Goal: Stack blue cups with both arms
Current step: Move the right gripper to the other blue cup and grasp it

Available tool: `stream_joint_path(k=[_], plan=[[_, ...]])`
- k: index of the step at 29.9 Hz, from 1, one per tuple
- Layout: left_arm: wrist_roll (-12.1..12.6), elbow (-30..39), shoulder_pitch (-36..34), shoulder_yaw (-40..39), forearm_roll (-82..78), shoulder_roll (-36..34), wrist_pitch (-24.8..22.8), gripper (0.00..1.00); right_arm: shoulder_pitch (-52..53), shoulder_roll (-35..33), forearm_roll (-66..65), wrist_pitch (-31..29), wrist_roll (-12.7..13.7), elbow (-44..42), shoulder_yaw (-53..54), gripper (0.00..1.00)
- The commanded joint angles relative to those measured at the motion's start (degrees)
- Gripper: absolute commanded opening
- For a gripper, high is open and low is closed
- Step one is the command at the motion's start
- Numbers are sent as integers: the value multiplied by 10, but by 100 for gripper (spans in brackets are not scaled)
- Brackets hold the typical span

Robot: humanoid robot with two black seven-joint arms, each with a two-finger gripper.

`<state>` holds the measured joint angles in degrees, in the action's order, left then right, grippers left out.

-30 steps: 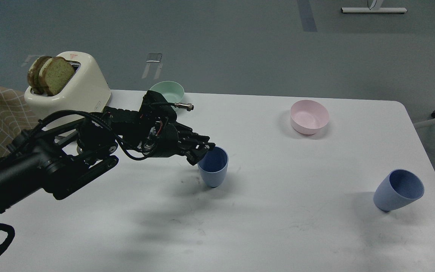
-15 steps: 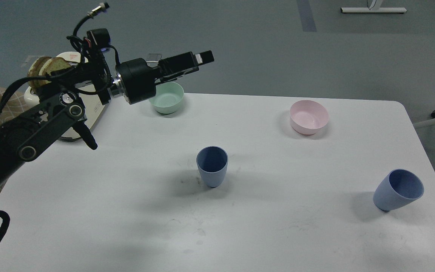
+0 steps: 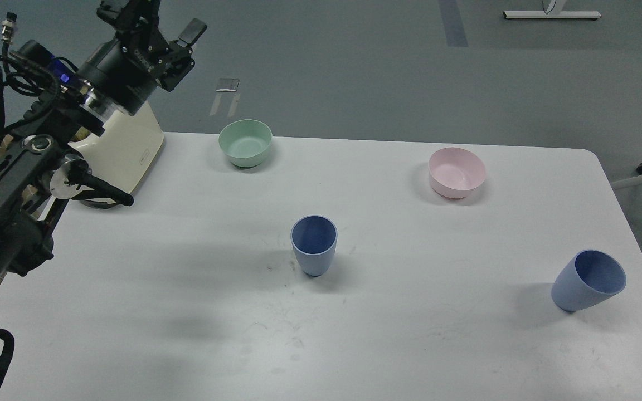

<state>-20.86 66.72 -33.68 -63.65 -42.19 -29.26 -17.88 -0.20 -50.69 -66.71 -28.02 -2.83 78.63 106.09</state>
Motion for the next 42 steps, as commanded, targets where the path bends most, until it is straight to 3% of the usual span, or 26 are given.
stream_joint_path(k=[1, 10, 14, 21, 25, 28, 29, 31, 42], plan=[[1, 0, 15, -16, 21, 6, 13, 97, -40, 9, -108, 0, 0, 43, 0, 100], [-1, 9, 27, -24, 21, 13, 15, 97, -107, 26, -215, 0, -1, 68, -32, 100], [1, 9, 27, -24, 19, 31, 16, 97, -109, 71, -309, 0, -2, 67, -86, 100], [2, -3, 28, -17, 12, 37, 17, 97, -110, 84, -328, 0, -1, 94, -129, 99], [10, -24, 27, -14, 12, 34, 17, 97, -112, 88, -358, 0, -1, 94, -139, 90], [19, -25, 28, -15, 13, 32, 17, 97, -118, 91, -377, 0, -1, 101, -152, 73], [24, -25, 28, -14, 14, 30, 16, 97, -118, 92, -381, 0, 0, 101, -156, 61], [27, -25, 28, -13, 13, 28, 16, 97, -118, 93, -386, 0, -1, 100, -157, 52], [29, -19, 26, -12, 11, 27, 14, 97, -118, 94, -388, 0, -1, 101, -192, 42]])
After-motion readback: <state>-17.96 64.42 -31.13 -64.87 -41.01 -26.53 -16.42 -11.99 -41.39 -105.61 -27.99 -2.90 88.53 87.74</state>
